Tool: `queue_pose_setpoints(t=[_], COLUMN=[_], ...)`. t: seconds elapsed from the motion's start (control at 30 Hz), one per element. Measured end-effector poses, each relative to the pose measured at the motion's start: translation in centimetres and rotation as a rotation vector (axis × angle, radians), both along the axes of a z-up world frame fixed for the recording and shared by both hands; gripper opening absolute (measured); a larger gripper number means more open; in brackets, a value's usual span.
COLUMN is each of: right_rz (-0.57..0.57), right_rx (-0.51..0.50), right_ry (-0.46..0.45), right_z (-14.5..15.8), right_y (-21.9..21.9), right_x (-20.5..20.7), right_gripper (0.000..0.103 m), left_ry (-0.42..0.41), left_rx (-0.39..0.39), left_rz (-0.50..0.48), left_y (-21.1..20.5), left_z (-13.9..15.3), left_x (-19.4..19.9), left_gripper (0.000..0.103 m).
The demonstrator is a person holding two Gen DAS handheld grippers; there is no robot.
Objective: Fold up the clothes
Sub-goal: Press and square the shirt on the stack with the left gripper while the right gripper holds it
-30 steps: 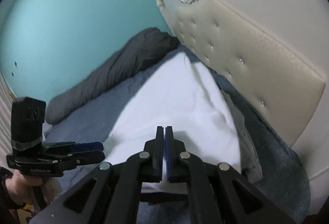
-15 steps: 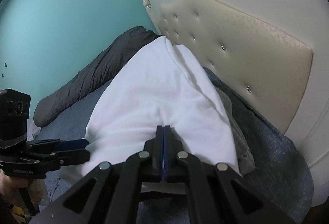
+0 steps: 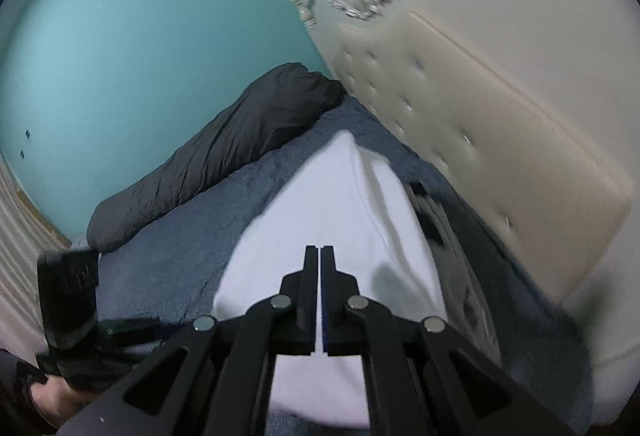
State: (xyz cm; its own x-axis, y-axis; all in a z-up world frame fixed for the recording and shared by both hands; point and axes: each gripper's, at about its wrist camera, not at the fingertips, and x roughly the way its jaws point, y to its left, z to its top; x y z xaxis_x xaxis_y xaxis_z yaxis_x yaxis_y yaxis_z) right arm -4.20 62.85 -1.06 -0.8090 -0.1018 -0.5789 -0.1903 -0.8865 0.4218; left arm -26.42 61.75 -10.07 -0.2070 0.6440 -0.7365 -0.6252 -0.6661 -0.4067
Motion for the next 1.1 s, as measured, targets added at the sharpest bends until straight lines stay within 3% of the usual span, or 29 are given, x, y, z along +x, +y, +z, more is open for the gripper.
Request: queue_pose_setpoints(t=[0.2,0.5,0.63,0.93,1.1], right_rz=[0.103,0.091,0.036,-0.030,-0.029], right_rx=[0.017,-0.054,-0.136,-0.178,-0.185], right_ry=[-0.136,-0.339,-0.337,-0.333,-0.311], right_z=[1.8,-3.5,-5.4,-8.7,-8.2], right_y=[1.1,4.1,6.3,8.8,9.1], right_x=[-7.2,-13.6,-13.3,-11.1,-10.6], right_gripper=[0.000,0.000,0.000,0.000,0.000], left_ry=[0.012,-0.018,-0.014,0.004,0.016], left_rx=[-0.009,-0.040,-0.025,-0.012,-0.007], left_rz=[0.031,0.047,0.038,0.011,0.020], left_y=[-1.0,-2.3,-1.9,-0.4,-0.5], left_z=[1.0,-1.2,-1.3,-1.4,-1.2], left_x=[-1.0,-2.0,-2.3,-2.1,-2.3], left_gripper=[0.044,0.044,0.044,0.044,0.044])
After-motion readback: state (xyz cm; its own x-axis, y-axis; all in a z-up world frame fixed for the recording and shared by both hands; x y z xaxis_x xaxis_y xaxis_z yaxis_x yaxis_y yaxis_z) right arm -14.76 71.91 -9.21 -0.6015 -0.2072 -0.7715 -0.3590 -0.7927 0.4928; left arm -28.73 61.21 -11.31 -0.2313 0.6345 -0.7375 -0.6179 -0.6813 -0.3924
